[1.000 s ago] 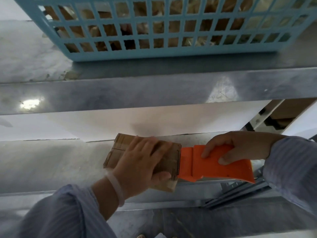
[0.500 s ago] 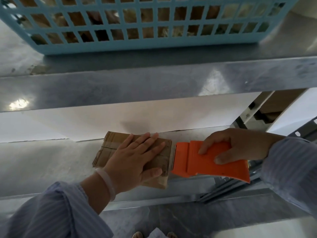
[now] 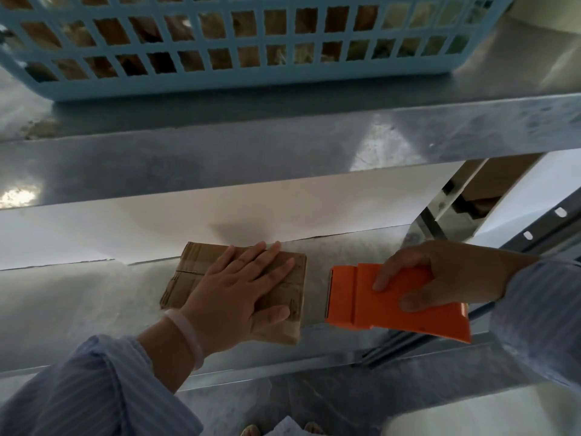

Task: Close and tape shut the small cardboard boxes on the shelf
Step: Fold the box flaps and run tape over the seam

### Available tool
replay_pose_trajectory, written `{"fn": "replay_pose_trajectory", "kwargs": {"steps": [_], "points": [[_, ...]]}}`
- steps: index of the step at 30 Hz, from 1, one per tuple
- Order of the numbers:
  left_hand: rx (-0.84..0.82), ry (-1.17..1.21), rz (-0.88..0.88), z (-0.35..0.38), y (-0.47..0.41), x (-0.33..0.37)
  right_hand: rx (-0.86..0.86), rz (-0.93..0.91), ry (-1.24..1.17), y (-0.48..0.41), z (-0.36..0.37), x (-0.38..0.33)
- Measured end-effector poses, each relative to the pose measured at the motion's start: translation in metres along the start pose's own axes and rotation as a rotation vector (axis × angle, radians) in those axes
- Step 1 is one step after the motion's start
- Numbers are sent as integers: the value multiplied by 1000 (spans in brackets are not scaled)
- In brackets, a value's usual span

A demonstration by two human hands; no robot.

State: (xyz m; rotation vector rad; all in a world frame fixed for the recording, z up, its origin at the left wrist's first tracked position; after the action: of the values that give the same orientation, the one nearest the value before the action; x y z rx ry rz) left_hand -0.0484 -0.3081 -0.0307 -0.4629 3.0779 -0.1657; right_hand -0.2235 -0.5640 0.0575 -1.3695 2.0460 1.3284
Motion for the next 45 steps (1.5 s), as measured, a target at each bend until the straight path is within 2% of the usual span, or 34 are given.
{"fn": "replay_pose_trajectory", "kwargs": {"steps": [6, 16, 21, 24, 26, 29, 35, 41, 45], "points": [[-12, 10, 3, 0, 0, -1, -12, 40, -34, 9, 9, 5], [-49, 29, -3, -1, -2, -1, -20, 6, 129, -3, 47, 2], [-82, 40, -4, -2, -3, -1, 26, -10, 390, -3, 50, -17], [-89, 57, -12, -2, -3, -1, 152, -70, 662, 0, 63, -26], [-78, 63, -14, -1, -3, -2, 273, -135, 746, 5, 73, -27], [-81, 70, -21, -1, -3, -2, 376, -164, 726, 14, 82, -18], [-97, 88, -28, -1, -3, -1, 448, -82, 569, 26, 96, 3], [-124, 77, -38, -4, -4, 1, 550, 16, 429, 15, 109, -7], [-107, 65, -24, -3, -4, 1, 569, 34, 453, 5, 115, -19]]}}
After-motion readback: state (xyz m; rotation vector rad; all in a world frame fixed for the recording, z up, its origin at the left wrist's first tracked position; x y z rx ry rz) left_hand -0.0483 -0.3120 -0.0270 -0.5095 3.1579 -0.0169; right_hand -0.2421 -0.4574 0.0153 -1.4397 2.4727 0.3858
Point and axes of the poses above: each hand's wrist, its own y-axis away from the middle knuckle, its own z-axis out of the palm, x = y × z, the point moved 2 cm from there along -y, towards the middle knuckle, and after that the axes turned 7 degrees about x, right-handed, at the moved point
